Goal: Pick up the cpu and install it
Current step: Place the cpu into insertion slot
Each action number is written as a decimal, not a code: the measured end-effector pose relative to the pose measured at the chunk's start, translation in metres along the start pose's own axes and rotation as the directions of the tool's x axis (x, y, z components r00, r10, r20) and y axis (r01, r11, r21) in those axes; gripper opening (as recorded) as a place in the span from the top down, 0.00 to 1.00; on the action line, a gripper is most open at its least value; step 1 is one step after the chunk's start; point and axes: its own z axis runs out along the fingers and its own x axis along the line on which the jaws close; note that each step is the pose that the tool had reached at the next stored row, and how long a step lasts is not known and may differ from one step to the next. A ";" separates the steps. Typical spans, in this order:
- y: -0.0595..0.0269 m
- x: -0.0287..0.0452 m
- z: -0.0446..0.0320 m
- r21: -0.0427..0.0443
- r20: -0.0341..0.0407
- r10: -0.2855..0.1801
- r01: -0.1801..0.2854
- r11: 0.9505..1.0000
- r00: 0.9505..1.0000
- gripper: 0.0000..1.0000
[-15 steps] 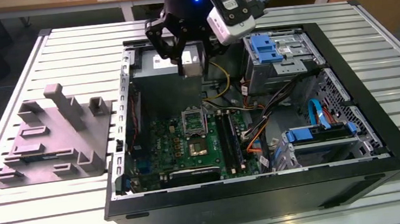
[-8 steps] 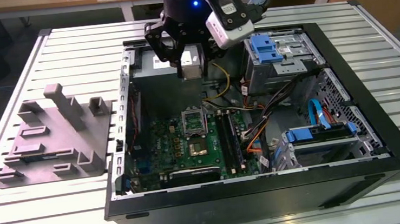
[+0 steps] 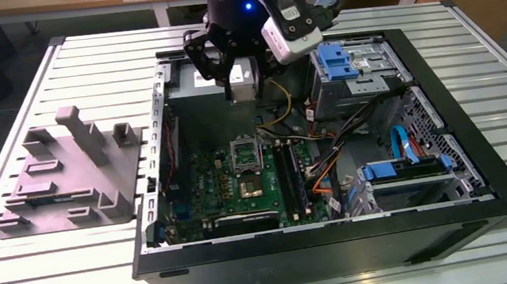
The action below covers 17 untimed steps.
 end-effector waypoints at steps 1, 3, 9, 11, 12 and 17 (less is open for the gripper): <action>-0.0016 0.0000 0.0007 0.000 0.000 0.000 0.000 1.000 1.000 0.53; -0.0055 -0.0001 0.0017 0.000 0.000 0.000 0.000 1.000 1.000 0.53; -0.0116 -0.0005 0.0093 0.000 0.000 0.000 0.000 1.000 1.000 0.53; -0.0132 -0.0008 0.0126 0.000 0.000 0.000 0.000 1.000 1.000 0.53; -0.0158 -0.0008 0.0133 0.000 0.000 0.000 0.000 1.000 1.000 0.53; -0.0243 -0.0012 0.0188 0.000 0.000 0.001 -0.001 1.000 1.000 0.53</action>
